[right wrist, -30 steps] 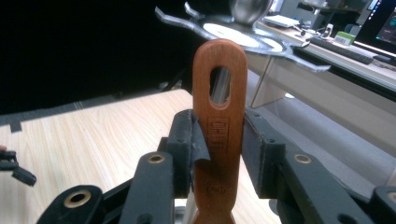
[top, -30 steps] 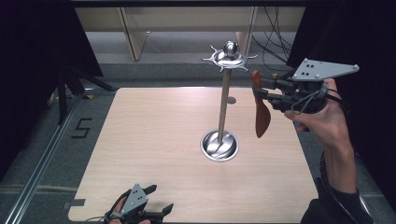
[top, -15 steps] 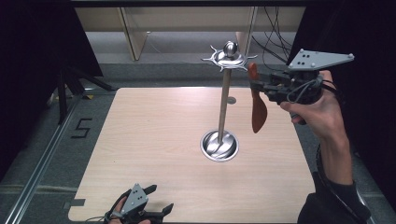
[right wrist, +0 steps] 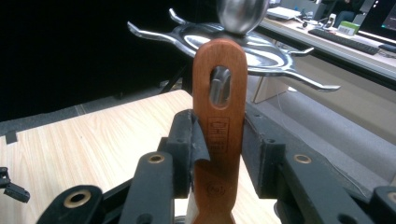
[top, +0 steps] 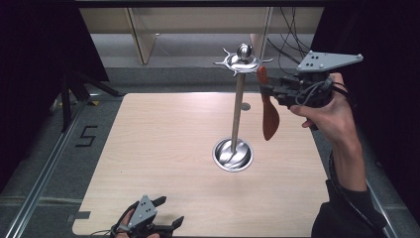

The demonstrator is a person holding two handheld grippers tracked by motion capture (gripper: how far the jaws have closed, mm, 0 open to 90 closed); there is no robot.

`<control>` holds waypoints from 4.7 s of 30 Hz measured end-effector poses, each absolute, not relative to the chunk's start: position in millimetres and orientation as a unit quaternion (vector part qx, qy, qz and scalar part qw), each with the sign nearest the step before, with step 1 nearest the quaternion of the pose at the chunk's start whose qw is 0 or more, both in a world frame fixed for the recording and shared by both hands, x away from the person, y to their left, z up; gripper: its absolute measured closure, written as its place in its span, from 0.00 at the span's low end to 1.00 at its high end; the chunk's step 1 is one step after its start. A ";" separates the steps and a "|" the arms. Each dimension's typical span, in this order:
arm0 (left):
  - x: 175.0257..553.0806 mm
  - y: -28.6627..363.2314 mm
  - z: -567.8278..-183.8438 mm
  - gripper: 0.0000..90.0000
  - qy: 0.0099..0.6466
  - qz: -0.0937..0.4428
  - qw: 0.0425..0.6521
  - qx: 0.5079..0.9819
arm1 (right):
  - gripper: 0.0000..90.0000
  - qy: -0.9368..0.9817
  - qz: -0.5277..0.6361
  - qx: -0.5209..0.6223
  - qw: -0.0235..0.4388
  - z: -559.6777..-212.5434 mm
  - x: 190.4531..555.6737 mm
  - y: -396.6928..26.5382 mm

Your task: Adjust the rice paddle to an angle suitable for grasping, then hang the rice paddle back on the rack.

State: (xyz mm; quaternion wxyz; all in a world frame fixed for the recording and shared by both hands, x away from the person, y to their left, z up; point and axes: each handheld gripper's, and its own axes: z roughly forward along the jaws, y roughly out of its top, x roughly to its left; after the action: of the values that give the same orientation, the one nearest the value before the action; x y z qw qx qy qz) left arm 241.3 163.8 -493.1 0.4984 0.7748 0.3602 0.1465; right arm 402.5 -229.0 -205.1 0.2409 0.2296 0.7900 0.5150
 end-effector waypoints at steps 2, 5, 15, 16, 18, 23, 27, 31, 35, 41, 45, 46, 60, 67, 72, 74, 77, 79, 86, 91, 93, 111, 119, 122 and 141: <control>241.1 163.8 -492.9 0.16 0.361 0.147 0.497 0.775 | 0.74 0.790 0.515 0.227 0.243 -205.5 403.3 -228.1; 241.0 163.3 -493.1 0.16 0.361 0.145 0.501 0.773 | 0.74 0.793 0.513 0.224 0.240 -206.4 405.3 -226.6; 241.0 163.2 -493.2 0.16 0.361 0.145 0.501 0.773 | 0.74 0.791 0.517 0.232 0.229 -210.6 405.2 -227.8; 241.0 163.2 -493.2 0.16 0.361 0.145 0.501 0.773 | 0.74 0.791 0.517 0.232 0.229 -210.6 405.2 -227.8; 241.0 163.3 -493.1 0.16 0.362 0.146 0.500 0.773 | 0.74 0.791 0.518 0.235 0.227 -211.3 403.4 -228.5; 240.6 163.2 -492.9 0.16 0.363 0.147 0.498 0.773 | 0.72 0.787 0.526 0.232 0.223 -215.2 404.4 -231.0; 240.3 163.2 -492.6 0.16 0.363 0.148 0.495 0.775 | 0.66 0.786 0.527 0.231 0.225 -217.8 403.9 -232.4; 240.5 163.9 -492.5 0.16 0.362 0.149 0.491 0.778 | 0.57 0.777 0.540 0.240 0.218 -223.0 398.5 -238.9; 240.9 162.6 -493.5 0.16 0.362 0.146 0.500 0.773 | 0.51 0.783 0.527 0.249 0.215 -227.2 397.1 -242.4; 240.6 163.7 -492.6 0.16 0.362 0.150 0.492 0.777 | 0.46 0.784 0.523 0.250 0.222 -240.7 392.8 -247.8; 240.4 163.9 -492.5 0.16 0.362 0.150 0.491 0.778 | 0.45 0.780 0.523 0.264 0.219 -249.4 390.3 -249.8; 240.4 163.9 -492.5 0.16 0.362 0.150 0.491 0.778 | 0.45 0.780 0.523 0.264 0.219 -249.4 390.3 -249.8; 241.0 165.1 -492.3 0.16 0.361 0.152 0.486 0.781 | 0.43 0.772 0.531 0.267 0.225 -284.4 378.2 -257.4; 240.9 165.0 -491.8 0.16 0.355 0.148 0.492 0.781 | 0.43 0.782 0.519 0.269 0.217 -299.2 382.6 -261.0; 240.6 165.0 -491.8 0.16 0.357 0.148 0.492 0.780 | 0.42 0.783 0.514 0.276 0.213 -304.8 381.3 -262.0; 241.6 165.9 -491.3 0.16 0.346 0.151 0.492 0.784 | 0.42 0.783 0.517 0.282 0.202 -307.9 380.2 -261.3; 240.4 164.8 -491.6 0.16 0.355 0.147 0.494 0.780 | 0.42 0.787 0.510 0.278 0.208 -310.5 380.5 -263.5; 240.4 164.8 -491.5 0.16 0.355 0.147 0.494 0.780 | 0.42 0.783 0.512 0.279 0.214 -312.2 380.4 -263.2; 240.9 164.0 -491.4 0.16 0.356 0.147 0.494 0.780 | 0.42 0.790 0.498 0.291 0.207 -320.9 376.4 -270.4; 240.9 164.3 -491.2 0.16 0.356 0.147 0.493 0.780 | 0.41 0.796 0.490 0.298 0.193 -326.9 376.6 -272.4; 240.7 164.3 -490.8 0.16 0.356 0.149 0.493 0.780 | 0.41 0.801 0.482 0.296 0.195 -329.2 377.7 -272.7; 239.9 163.8 -490.2 0.16 0.355 0.147 0.498 0.777 | 0.41 0.824 0.446 0.304 0.171 -357.3 378.4 -264.3; 241.3 161.4 -490.6 0.16 0.350 0.145 0.497 0.780 | 0.40 0.837 0.429 0.303 0.154 -373.6 375.5 -261.6; 241.4 161.2 -491.0 0.16 0.355 0.144 0.502 0.776 | 0.40 0.841 0.422 0.305 0.148 -381.3 374.1 -261.6; 239.3 164.4 -490.3 0.16 0.352 0.151 0.493 0.781 | 0.40 0.854 0.393 0.321 0.114 -407.0 363.0 -265.6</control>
State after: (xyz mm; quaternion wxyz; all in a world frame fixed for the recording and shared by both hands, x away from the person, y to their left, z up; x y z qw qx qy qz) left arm 239.3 164.4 -490.3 0.4931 0.7812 0.3518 0.1509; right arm 363.0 -265.6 -407.0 0.1136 0.3211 0.8539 0.3934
